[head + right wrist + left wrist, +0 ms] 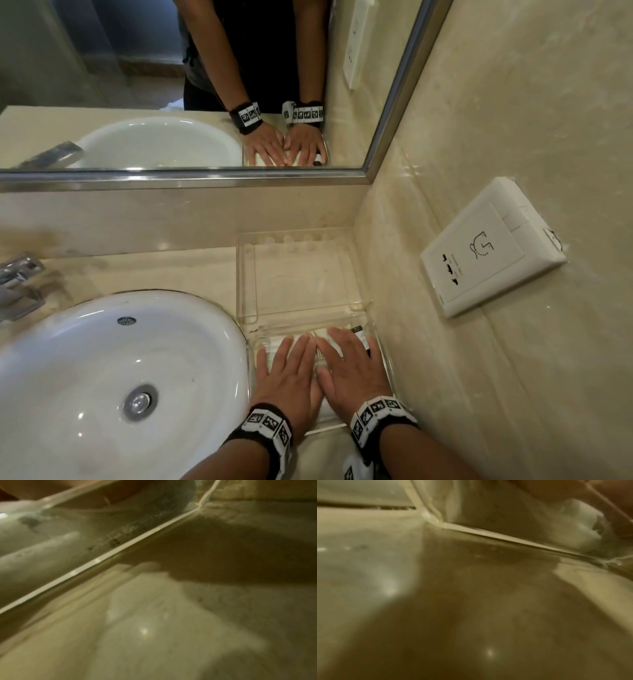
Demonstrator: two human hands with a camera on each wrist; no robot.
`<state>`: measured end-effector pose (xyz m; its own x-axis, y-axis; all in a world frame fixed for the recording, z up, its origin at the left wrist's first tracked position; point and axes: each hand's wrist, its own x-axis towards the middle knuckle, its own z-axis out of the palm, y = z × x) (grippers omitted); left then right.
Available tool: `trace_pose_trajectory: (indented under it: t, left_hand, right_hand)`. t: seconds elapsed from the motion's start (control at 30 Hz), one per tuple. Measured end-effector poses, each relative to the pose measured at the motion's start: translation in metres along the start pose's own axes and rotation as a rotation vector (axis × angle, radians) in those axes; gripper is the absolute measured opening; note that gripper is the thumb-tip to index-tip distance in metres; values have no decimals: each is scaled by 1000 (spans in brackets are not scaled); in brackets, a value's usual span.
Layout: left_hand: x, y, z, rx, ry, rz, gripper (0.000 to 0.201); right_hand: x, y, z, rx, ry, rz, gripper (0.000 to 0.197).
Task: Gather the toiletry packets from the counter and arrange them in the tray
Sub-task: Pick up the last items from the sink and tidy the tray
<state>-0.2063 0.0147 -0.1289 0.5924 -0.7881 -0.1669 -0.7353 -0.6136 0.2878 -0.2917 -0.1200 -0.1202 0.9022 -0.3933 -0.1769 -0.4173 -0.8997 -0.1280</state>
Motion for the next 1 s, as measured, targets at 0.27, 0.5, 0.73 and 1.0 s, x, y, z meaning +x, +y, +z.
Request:
trace_pose_trajectory:
  t: [0.27, 0.5, 0.73, 1.0]
  left_hand:
    - [1, 1, -2, -44, -60, -13, 65]
    - [0, 3, -5, -39, -71, -39, 67]
    - [-5, -2, -6, 7, -79, 7, 63]
    - [-25, -16, -40, -21, -22, -15, 65]
  right_hand:
    - [0, 0, 0, 15, 1, 4, 51]
    - [-1, -4, -4, 33, 13, 14, 50]
    - [-4, -5, -17, -1, -81, 6, 52]
    - [-18, -9, -39, 32, -13, 140, 62]
